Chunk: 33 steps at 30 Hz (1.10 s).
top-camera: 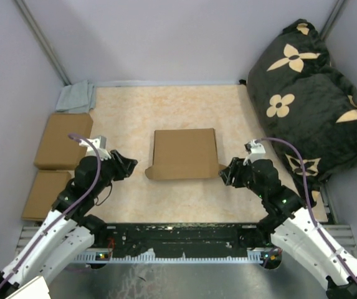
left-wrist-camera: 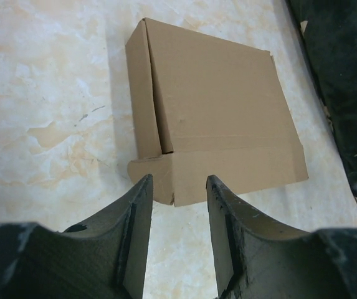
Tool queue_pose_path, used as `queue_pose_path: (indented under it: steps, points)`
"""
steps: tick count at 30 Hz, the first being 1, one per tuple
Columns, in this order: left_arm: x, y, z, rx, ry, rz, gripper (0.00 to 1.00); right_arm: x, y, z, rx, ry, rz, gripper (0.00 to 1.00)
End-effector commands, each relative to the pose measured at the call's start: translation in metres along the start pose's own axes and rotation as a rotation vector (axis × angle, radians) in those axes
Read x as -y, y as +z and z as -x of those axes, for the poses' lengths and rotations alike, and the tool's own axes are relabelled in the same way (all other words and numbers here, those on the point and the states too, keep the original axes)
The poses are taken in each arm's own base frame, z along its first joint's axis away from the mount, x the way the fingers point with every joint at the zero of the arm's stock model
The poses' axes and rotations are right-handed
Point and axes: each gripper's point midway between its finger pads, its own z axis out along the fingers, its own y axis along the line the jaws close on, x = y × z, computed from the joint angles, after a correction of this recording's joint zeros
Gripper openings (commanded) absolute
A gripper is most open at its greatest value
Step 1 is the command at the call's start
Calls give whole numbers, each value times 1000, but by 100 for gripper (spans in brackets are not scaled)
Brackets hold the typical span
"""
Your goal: Fold the paper box
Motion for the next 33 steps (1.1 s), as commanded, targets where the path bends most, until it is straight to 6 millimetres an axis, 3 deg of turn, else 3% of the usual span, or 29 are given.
queue_pose_path:
  steps: [1,5,11,16,26,33]
  points:
    - [1,17,8,24,44,18,47,-13,-1,43,106,-31,-5,55]
    - [1,48,-2,-50,103,39,48,-4,26,54,91,-78,-94,71]
    - [0,93,-10,-141,157,93,49,9,78,70,7,-115,-184,73]
    - [-2,116,-20,-185,184,100,49,26,111,65,-57,-80,-196,73]
    - [-8,140,-62,-318,175,72,49,30,137,42,-155,-86,-170,72]
    - [-16,154,-71,-348,180,105,49,32,150,38,-180,-91,-171,72]
